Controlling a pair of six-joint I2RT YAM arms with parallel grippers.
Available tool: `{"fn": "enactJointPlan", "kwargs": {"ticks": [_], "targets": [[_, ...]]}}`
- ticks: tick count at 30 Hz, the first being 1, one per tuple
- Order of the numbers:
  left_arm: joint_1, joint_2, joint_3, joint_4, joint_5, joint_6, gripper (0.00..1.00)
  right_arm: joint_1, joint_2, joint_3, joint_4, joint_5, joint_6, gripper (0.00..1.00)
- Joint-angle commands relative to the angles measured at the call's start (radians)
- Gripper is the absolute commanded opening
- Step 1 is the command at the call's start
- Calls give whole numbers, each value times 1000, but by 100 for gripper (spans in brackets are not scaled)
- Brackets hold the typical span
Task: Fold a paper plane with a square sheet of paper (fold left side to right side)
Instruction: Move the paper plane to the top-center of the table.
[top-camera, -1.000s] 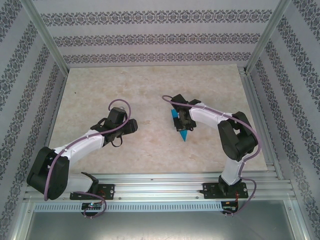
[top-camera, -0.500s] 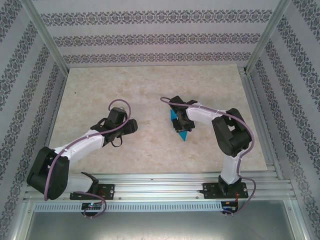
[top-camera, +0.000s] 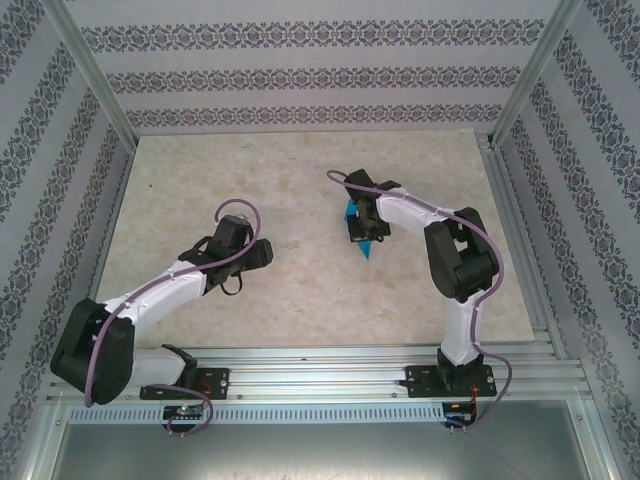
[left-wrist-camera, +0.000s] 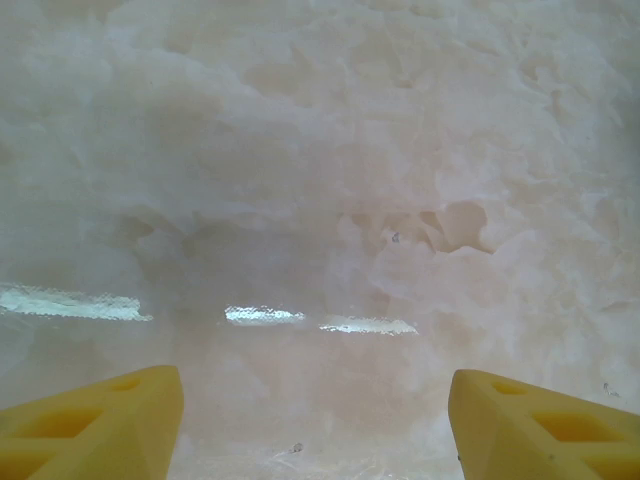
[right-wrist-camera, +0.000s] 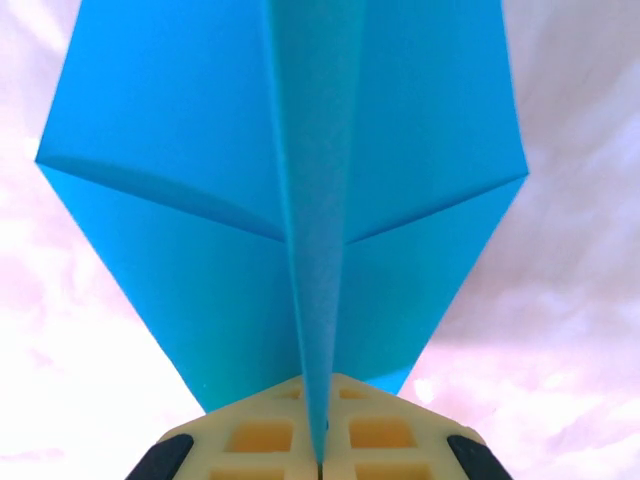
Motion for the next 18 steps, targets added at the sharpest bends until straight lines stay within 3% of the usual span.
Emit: {"fn": "enactJointPlan", "kwargs": {"ticks": [1,14,18], "targets": [[7,-63,6,-29,-39,38,73,-33,55,106,-33,15,-38,7],[10,-140,-22,-88,-95,59,100,-98,369,568,-208,42,-66,9],[10,-148,-25,-96,-107,59,100,-102,414,622,-234,46,-69,13]]}}
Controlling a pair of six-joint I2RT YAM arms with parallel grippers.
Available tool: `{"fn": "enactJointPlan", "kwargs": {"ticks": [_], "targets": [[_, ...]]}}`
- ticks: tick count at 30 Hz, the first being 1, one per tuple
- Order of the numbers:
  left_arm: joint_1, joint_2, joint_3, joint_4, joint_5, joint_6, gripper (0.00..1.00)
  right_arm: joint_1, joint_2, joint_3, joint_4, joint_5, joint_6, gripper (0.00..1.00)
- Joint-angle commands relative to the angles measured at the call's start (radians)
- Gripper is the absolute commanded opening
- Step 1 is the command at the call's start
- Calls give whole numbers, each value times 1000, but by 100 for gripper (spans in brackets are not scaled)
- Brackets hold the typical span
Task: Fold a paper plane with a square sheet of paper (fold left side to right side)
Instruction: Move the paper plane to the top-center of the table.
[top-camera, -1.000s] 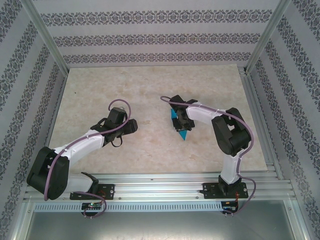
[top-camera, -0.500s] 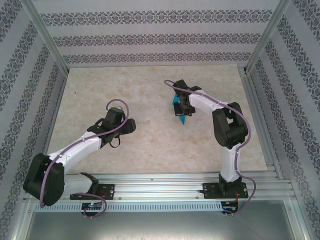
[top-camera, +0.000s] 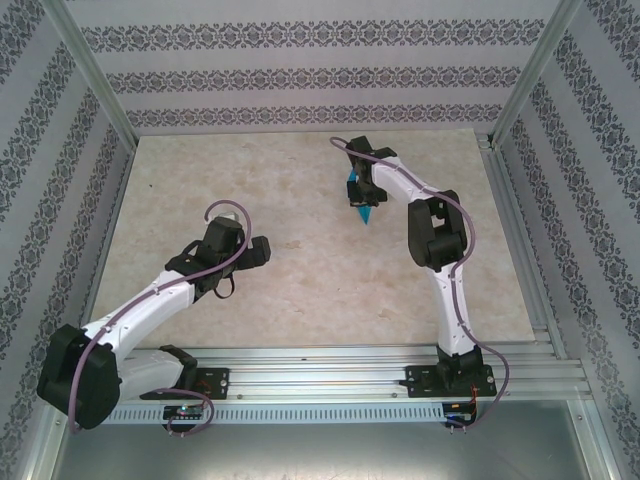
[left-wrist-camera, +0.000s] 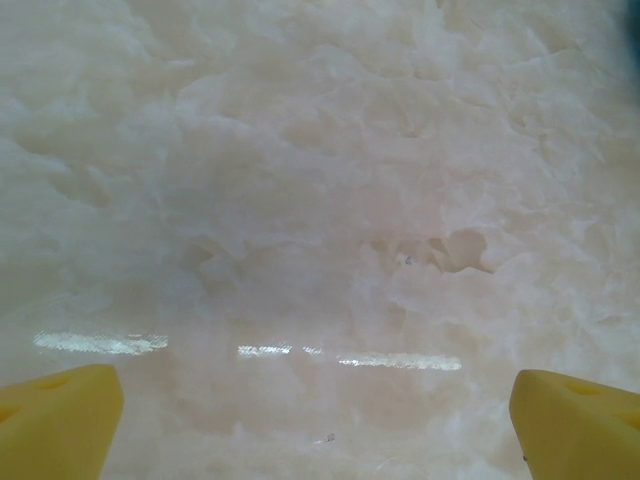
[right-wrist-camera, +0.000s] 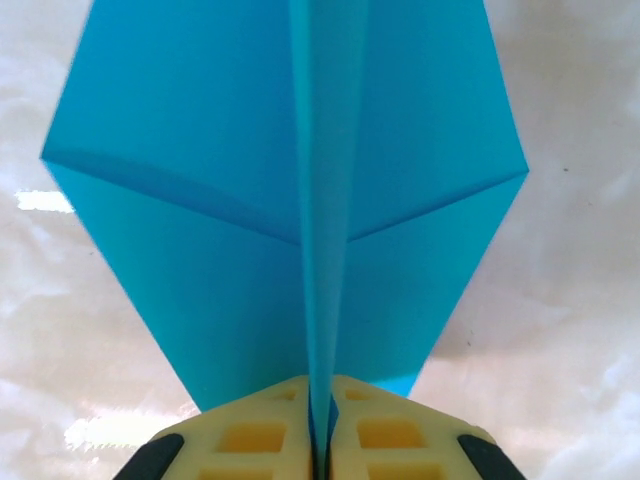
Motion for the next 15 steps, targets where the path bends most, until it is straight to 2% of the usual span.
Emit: {"fn": "enactJointPlan", "kwargs": {"ticks": [1,8,15], "targets": [[9,-18,-12,-32,-32,20,100,-7,28,46,-58,19,-18,15],[11,-19,-1,-47,-37,33,100,-3,-16,50,-79,8,-22,26],[10,-37,9,-50,-46,39,100,15,-174,-32,-90,28,-25,37]]}}
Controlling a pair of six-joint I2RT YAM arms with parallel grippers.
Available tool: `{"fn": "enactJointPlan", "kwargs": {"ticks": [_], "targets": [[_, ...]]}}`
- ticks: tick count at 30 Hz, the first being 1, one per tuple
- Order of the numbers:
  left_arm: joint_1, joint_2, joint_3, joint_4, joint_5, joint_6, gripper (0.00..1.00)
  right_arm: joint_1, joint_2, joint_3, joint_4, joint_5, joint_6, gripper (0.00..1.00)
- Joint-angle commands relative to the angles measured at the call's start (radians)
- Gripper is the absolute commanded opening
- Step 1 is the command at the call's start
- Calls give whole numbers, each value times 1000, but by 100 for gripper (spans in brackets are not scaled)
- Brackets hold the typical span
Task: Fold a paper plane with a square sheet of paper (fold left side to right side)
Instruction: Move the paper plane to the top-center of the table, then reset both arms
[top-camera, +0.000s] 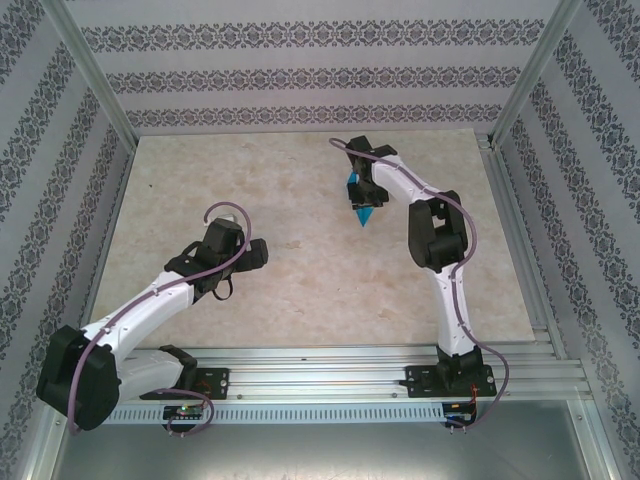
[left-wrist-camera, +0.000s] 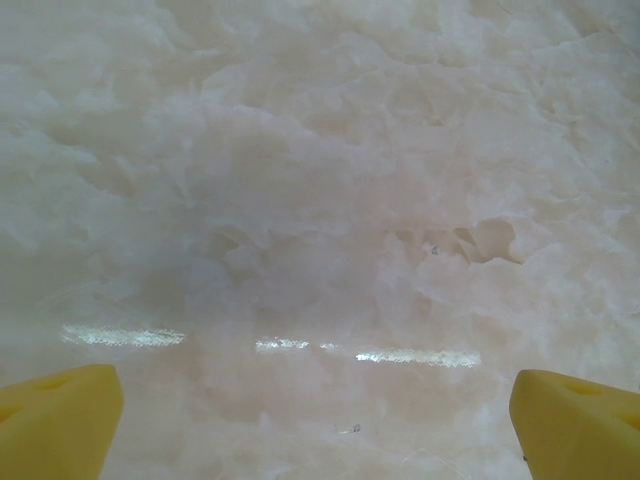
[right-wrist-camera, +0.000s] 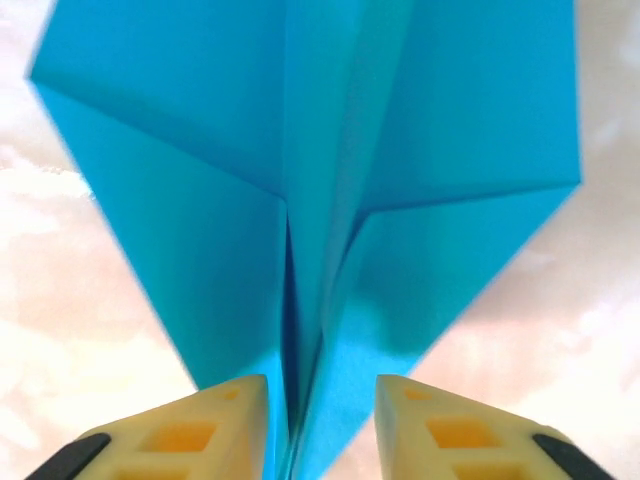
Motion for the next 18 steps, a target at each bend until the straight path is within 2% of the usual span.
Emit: {"fn": "enactJointPlan", "kwargs": {"ticks": [1,5,9,14,18], "targets": [[11,-32,12,-21,-23,24,100,15,-161,-50,-15,25,-8,37],[13,-50,23,-18,-67,24,100,21,-329,-201,30,33,3,43],[26,-88,31,-3,-166,24,100,12,-527,-416,127,51,14,51],[58,-149,20,63,-368,53,100,-24,-785,-697,306,71,-9,61],[87,-165,6,158,-510,125,100,-68,-936,-890,467,94,-22,61]]}}
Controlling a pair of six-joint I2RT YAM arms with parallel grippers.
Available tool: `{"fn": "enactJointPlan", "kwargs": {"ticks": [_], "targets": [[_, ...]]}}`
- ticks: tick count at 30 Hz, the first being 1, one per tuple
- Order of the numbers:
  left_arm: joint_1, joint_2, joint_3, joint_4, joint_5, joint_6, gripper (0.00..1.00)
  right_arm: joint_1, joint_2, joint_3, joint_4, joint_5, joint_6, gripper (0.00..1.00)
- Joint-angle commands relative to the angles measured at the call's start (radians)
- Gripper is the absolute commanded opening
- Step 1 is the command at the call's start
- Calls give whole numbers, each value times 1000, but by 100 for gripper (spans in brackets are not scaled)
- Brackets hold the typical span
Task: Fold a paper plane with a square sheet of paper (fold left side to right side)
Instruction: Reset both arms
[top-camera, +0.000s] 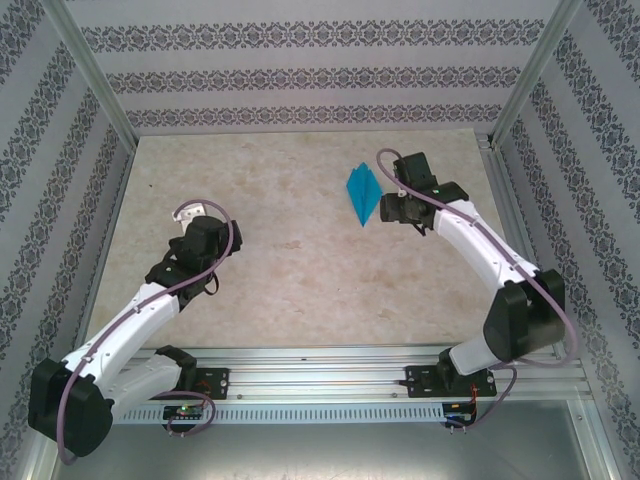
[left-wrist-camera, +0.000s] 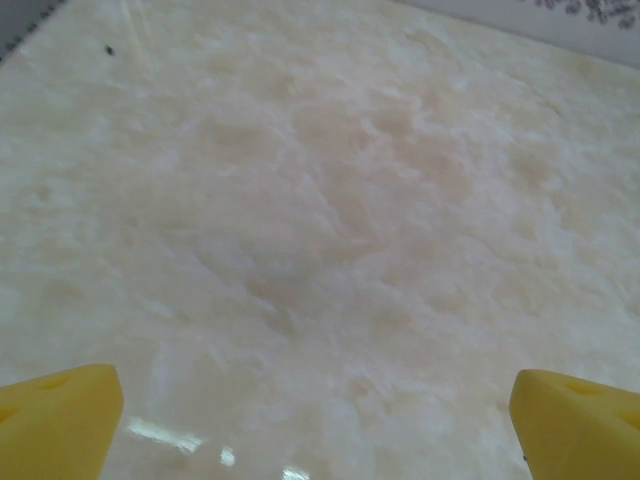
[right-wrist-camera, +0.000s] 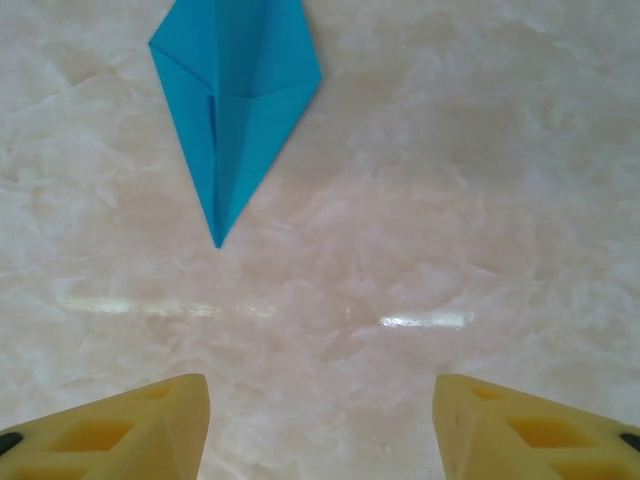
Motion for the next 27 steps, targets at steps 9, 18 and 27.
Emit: {"fn": "enactJointPlan", "kwargs": {"ticks": [9,18,27], "targets": [[76,89,-88,424,-284,335,100,-168,-310,-484,610,114,-21,97],[129,242,-210,699,-207,428,100,-379,-208,-638,962,3,-41,98],[170,396,-307,1115,-9,574,100,-371,-53,-763,1444,-32,-166,98]]}}
